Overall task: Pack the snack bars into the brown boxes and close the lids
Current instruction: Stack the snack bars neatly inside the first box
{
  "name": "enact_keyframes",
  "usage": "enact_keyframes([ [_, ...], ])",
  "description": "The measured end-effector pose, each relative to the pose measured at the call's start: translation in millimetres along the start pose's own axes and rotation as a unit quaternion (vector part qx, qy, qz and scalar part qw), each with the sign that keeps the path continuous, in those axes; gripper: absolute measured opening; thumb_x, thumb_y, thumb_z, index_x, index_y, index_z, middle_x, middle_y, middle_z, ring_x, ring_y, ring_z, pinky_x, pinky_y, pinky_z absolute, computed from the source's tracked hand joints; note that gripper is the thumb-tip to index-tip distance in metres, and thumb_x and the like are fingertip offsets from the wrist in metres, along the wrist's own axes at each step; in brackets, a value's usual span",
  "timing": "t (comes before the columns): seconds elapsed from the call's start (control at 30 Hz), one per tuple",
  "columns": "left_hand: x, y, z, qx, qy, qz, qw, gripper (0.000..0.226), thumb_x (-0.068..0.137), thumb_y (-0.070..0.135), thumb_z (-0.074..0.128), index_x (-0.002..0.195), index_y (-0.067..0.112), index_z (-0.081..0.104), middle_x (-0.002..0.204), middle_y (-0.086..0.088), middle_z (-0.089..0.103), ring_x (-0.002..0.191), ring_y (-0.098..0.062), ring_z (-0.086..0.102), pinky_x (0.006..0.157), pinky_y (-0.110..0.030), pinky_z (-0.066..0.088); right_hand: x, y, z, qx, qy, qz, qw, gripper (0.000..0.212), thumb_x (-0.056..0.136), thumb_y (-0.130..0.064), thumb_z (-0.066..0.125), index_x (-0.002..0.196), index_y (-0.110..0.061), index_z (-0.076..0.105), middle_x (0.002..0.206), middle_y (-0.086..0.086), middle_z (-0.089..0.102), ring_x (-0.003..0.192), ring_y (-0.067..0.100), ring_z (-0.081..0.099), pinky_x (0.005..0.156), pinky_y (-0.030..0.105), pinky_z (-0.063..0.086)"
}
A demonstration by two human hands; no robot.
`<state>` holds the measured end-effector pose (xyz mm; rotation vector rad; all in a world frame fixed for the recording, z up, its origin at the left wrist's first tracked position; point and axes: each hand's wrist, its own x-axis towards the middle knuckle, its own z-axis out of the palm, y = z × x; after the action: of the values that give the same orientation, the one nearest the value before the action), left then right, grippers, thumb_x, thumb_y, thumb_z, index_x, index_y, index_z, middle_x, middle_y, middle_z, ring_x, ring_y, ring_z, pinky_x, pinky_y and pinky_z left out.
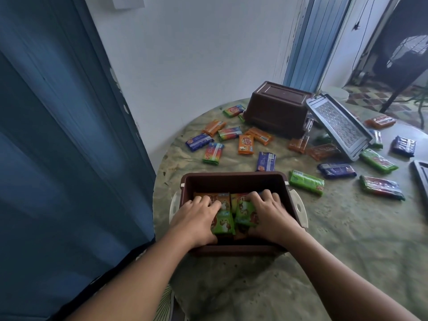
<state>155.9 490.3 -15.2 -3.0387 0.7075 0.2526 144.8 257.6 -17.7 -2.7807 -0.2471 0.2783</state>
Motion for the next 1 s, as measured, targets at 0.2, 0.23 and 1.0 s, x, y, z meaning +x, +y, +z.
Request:
enact_keyframes([
  [0.2, -1, 1, -1, -0.002, -0.004, -0.001, 1.000, 0.082, 0.075, 0.055, 0.076, 0.146, 0.034, 0.041, 0.140, 0.002, 0.044, 0.129, -0.022, 0.042, 0.107, -0.037, 0.037, 0, 0, 0, 0.087, 0.091, -0.008, 0.992, 0.063, 0.071, -0.049, 0.084, 0.111, -0.031, 0.040, 0.104, -0.009, 0.041, 0.096, 0.024, 0.059, 0.078, 0.041, 0.053],
  [0.23, -1, 1, -1, -0.002, -0.004, -0.002, 1.000, 0.082, 0.075, 0.055, 0.077, 0.146, 0.034, 0.042, 0.139, 0.002, 0.044, 0.128, -0.022, 0.043, 0.107, -0.037, 0.038, 0, 0, 0, 0.111, 0.101, -0.007, 0.989, 0.061, 0.070, -0.053, 0.085, 0.105, -0.032, 0.040, 0.101, -0.012, 0.044, 0.091, 0.020, 0.059, 0.076, 0.040, 0.053],
  [1.0, -5, 3, -4, -0.028, 0.021, -0.019, 0.999, 0.066, 0.079, 0.048, 0.076, 0.139, 0.035, 0.050, 0.133, 0.005, 0.052, 0.123, -0.019, 0.049, 0.103, -0.035, 0.041, 2, 4, 5, 0.152, 0.071, 0.034, 0.985, 0.036, 0.097, -0.037, 0.063, 0.130, -0.036, 0.047, 0.112, 0.000, 0.044, 0.104, 0.028, 0.058, 0.090, 0.047, 0.056],
])
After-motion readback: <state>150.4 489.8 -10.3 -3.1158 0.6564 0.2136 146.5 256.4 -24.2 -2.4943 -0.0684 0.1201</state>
